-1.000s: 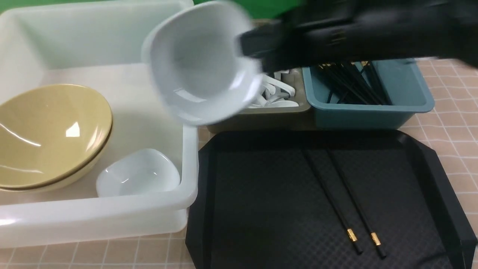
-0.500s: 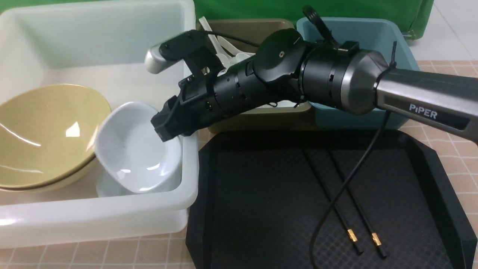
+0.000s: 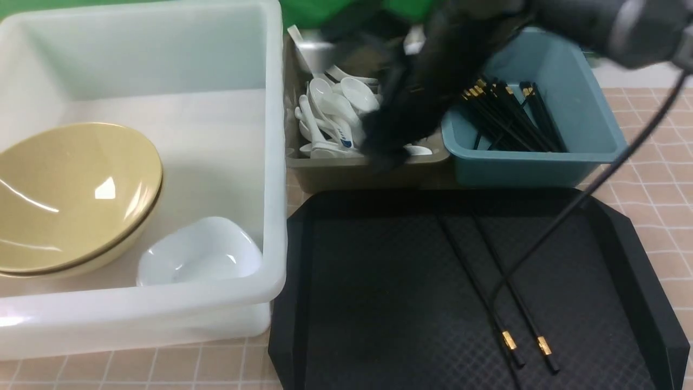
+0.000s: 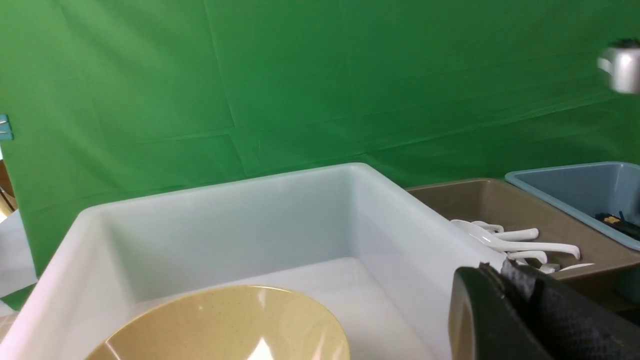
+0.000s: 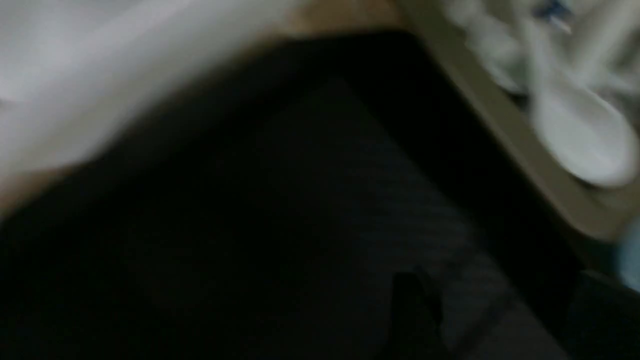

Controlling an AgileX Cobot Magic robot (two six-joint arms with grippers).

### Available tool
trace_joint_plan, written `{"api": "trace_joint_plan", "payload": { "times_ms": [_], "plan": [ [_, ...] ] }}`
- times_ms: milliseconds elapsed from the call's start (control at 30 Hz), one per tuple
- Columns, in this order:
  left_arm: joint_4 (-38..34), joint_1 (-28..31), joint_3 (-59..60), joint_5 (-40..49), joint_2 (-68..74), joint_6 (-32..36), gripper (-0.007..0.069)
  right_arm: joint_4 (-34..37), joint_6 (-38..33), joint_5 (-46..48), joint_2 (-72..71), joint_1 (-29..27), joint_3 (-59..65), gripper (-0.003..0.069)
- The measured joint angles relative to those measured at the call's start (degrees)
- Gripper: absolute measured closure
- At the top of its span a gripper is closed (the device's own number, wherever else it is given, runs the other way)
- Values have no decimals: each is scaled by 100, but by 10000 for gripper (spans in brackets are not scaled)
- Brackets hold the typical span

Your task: On brown table put chopsticks spoon bowls plates into blue grey white boxes.

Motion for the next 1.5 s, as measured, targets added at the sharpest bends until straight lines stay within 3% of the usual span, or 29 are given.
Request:
{"api": "trace_joint_plan", "payload": {
  "times_ms": [67,200,400,467,567,767,833,1133,1267,1400,1500],
  "plan": [
    [0,0,0,-10,0,0,619,-414,405,62,-127,-378,408,228],
    [0,0,0,-15,0,0,619,-60,509,-120,-293,-913,1690,228],
    [0,0,0,-15,0,6,619,401,693,-1692,-415,-1131,3632,246],
    [0,0,0,-15,0,6,619,636,713,-2170,-354,-1133,4017,290],
    [0,0,0,-15,0,12,619,681,751,-2319,-293,-1133,4064,337],
    [0,0,0,-15,0,6,619,640,301,-2341,-273,-1140,4045,546],
    [0,0,0,-15,0,6,619,574,221,-2251,-368,-1140,4050,585],
    [0,0,0,-15,0,6,619,200,173,-2040,-2321,-1140,4103,586],
    [0,0,0,-15,0,6,619,107,-6,-4146,-3022,-1140,4103,588],
    [0,0,0,-15,0,6,619,50,-322,-6913,-2744,-1156,4036,588],
    [0,0,15,-15,0,1,619,36,-527,-7418,-2089,-1336,3550,575]
  ]
}}
